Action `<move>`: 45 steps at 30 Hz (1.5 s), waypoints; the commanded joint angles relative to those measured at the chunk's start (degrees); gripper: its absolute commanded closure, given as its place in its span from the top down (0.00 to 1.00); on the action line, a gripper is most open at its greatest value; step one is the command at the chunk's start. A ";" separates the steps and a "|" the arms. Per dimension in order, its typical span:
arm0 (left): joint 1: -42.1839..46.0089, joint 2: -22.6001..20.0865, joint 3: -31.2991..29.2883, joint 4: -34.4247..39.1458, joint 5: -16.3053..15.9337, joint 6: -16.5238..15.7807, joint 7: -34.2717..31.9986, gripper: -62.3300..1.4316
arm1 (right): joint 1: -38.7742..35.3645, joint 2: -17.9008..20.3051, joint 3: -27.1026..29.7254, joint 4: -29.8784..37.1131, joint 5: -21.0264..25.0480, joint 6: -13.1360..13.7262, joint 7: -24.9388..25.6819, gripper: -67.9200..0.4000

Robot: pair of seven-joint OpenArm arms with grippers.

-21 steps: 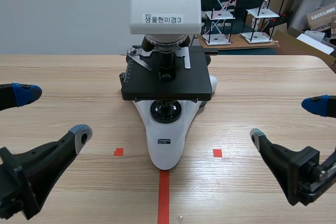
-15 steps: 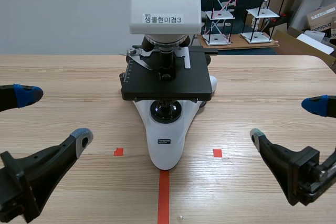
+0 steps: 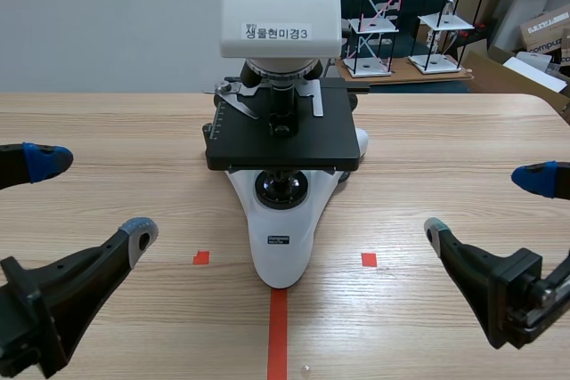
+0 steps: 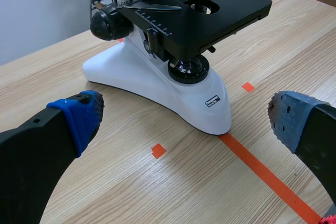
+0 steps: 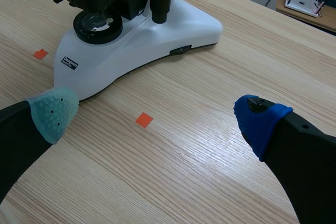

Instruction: Point at the eyepiece

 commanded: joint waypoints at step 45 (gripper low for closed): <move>-0.04 0.00 0.13 0.72 -0.79 -0.04 -0.81 1.00 | -6.21 79.10 40.87 -29.70 60.43 -7.67 7.65 0.02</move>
